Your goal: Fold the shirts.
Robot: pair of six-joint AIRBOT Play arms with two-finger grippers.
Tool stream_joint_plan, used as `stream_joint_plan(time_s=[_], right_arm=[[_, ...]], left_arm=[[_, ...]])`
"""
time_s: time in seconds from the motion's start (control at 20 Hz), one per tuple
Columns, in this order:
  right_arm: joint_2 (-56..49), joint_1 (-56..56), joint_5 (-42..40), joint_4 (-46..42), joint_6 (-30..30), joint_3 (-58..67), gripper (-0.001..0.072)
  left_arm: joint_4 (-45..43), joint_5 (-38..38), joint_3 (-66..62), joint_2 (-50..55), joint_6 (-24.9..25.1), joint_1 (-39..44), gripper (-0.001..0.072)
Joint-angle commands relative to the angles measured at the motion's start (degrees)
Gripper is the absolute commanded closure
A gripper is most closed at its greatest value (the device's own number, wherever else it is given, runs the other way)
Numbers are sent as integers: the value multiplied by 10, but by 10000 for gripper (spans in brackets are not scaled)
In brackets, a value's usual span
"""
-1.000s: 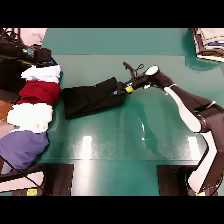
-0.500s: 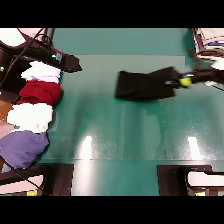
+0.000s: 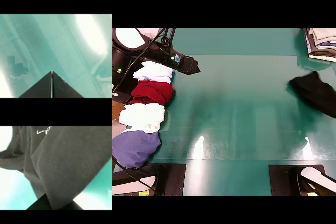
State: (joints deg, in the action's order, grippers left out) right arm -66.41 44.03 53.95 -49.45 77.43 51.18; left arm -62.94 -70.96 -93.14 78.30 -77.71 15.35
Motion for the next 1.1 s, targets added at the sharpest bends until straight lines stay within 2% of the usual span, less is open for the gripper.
stream_joint_plan(time_s=[0.0,0.15,0.2,0.25,0.3,0.4,0.45,0.6,0.75,0.95,1.0,1.05], right_arm=[[19,72,-33,-3,4,-50,701],[19,81,-12,-36,3,-52,700],[19,81,6,-75,3,-43,652],[19,81,25,-122,3,-29,401],[19,81,44,-179,3,-10,186],[19,81,93,-261,7,39,174],[19,81,106,-261,8,62,177],[19,51,133,-134,10,111,178],[19,-55,170,-9,10,120,179],[19,-253,175,17,10,118,181],[19,-302,167,17,10,118,218],[19,-343,160,17,9,118,385]], left_arm=[[0,0,0,0,-1,1,683],[0,0,0,0,-1,1,683],[0,-1,0,0,0,1,683],[0,-2,0,0,0,1,683],[0,-4,0,0,0,1,682],[0,-6,0,0,1,1,682],[0,-6,0,0,1,1,682],[0,-4,0,0,1,1,682],[2,-10,0,0,0,1,682],[2,0,0,0,1,1,682],[2,2,0,0,1,1,682],[2,4,0,0,1,1,682]])
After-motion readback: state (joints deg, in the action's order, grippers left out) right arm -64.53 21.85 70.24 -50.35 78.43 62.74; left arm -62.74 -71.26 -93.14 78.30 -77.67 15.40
